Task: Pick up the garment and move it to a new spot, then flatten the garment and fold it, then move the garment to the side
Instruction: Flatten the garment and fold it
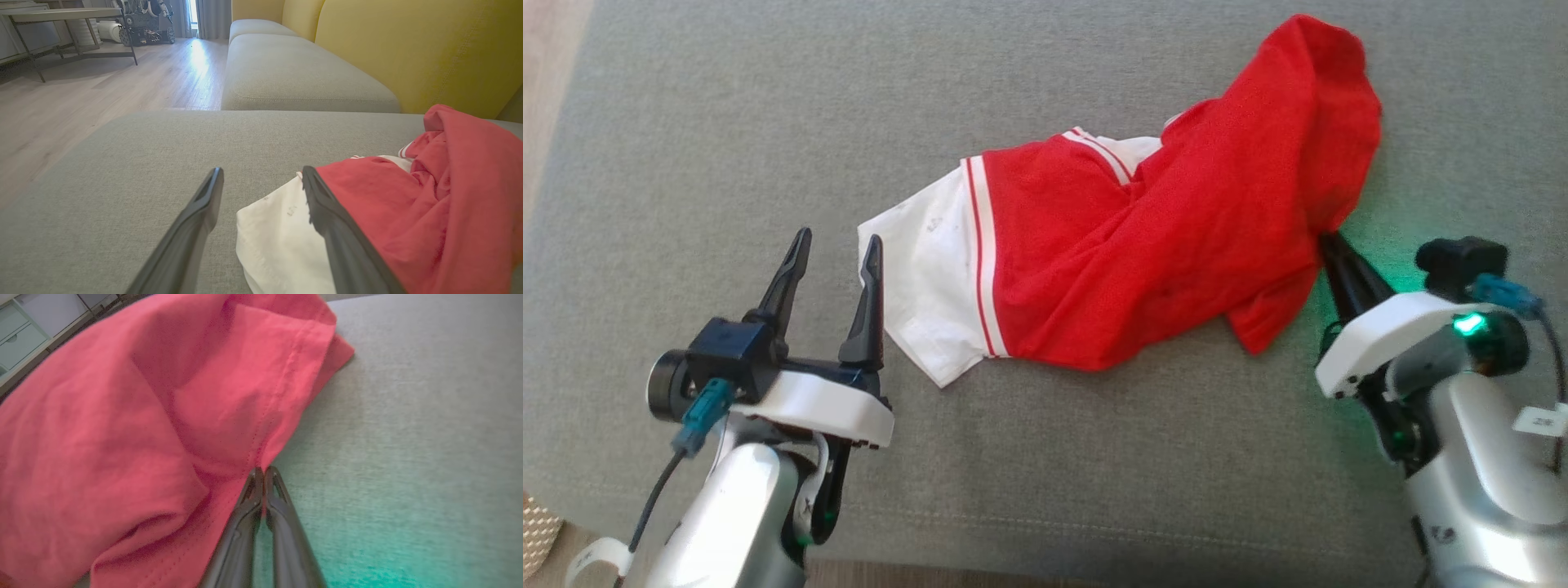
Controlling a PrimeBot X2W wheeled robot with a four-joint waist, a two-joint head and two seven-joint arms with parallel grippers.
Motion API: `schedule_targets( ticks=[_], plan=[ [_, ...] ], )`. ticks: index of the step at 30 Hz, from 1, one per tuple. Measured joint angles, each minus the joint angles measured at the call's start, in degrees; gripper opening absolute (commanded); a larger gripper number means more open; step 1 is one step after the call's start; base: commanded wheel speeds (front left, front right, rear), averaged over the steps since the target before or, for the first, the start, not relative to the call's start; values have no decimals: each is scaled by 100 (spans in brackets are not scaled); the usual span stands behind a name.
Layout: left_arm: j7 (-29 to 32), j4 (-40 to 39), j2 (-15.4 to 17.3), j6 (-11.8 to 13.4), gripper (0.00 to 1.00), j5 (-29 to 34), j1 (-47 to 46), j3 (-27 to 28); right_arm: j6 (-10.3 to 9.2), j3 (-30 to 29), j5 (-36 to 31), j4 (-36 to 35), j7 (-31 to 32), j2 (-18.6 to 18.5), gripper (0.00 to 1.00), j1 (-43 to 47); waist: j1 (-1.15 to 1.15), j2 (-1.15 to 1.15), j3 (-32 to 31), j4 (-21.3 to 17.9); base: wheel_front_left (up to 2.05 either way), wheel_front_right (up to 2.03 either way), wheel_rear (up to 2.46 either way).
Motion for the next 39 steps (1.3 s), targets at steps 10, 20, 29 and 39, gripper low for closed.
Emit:
schedule_targets(
  ticks=[10, 20, 29, 39],
  plan=[
    [0, 4, 4, 2, 100, 45, 3, 32, 0, -541, -14, -1149, 89, -268, 0, 388, 0, 0, -106, -296, 0, 0, 0],
    [-2, -2, 3, 0, 100, 46, 3, 30, 0, -1308, -163, -2019, 742, -509, 0, 494, 0, 0, -101, -368, 0, 0, 0],
    [-7, -41, 1, 1, 100, 46, 2, 38, 0, -1433, -132, -2956, 1325, -541, 0, 422, 0, 0, 40, -378, 0, 0, 0],
    [-7, -30, -101, -152, 100, 108, -393, -30, 0, -1244, 276, -1679, 1379, -951, 0, -1004, 0, 0, 347, -116, 0, 0, 0]
  ],
)
